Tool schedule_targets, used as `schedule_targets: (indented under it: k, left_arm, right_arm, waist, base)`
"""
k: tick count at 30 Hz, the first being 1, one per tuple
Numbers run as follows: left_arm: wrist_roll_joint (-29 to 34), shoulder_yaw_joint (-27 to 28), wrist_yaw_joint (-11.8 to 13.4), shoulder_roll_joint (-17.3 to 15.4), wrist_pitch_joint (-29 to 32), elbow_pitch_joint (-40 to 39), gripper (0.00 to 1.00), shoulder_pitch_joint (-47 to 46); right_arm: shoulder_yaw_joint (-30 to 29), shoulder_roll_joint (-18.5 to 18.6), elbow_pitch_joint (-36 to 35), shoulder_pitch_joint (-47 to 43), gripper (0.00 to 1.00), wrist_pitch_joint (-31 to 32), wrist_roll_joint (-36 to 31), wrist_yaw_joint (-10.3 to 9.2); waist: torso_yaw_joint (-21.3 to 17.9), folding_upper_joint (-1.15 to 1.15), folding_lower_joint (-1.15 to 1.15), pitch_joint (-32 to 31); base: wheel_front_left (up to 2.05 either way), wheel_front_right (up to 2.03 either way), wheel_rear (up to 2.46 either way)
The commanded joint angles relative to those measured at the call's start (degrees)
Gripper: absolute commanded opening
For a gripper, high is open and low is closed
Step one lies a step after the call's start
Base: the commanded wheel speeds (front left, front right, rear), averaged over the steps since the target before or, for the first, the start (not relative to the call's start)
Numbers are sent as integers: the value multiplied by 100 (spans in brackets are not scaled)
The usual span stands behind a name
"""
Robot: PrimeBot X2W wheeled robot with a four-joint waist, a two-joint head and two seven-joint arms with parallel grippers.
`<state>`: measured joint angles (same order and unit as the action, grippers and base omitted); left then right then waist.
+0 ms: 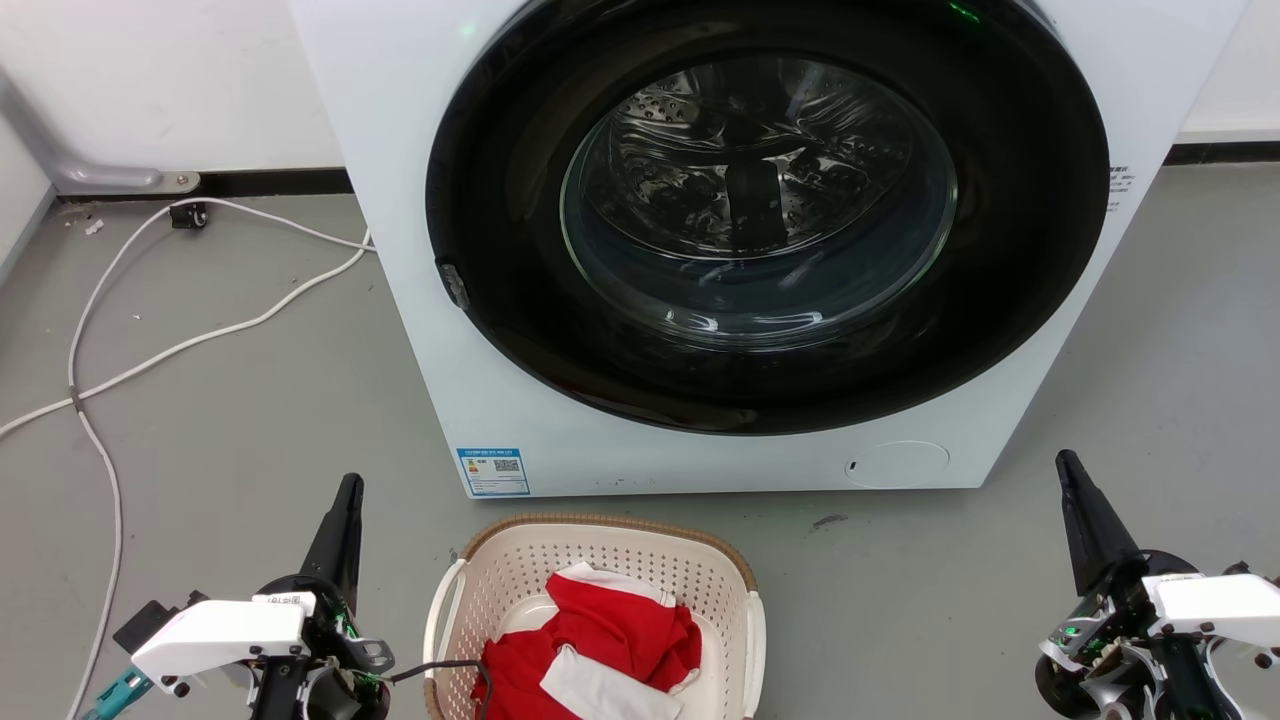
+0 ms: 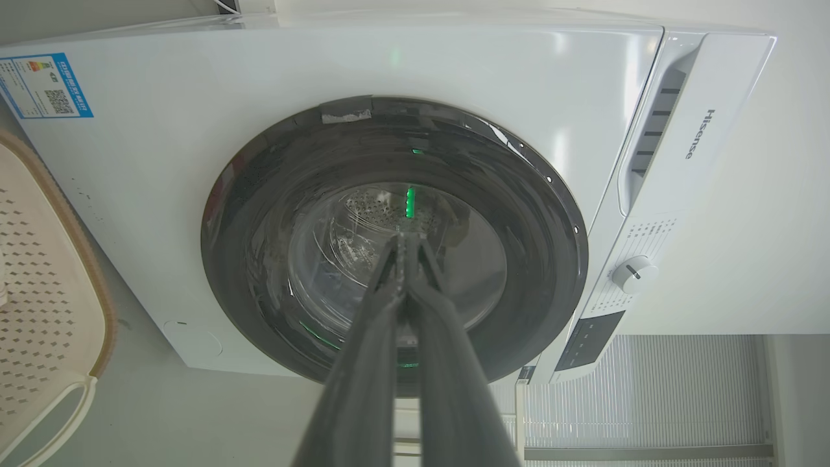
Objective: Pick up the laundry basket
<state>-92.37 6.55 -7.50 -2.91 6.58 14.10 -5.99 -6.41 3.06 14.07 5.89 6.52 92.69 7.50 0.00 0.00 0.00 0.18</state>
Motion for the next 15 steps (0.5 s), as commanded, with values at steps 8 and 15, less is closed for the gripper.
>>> schedule_targets:
  k: [8,15]
  left_arm:
    - [-2,14,-14,5,16,0,0,-52]
    - [-4,13,-14,5,16,0,0,-52]
  right_arm:
    - [-10,-15,4,70,0,11,-44,-2]
    - [-12,-16,4,71,0,12,-45,-2]
  waist:
    - [0,0,0,0]
    - [0,0,0,0]
  base:
    - [0,0,0]
    - [0,0,0]
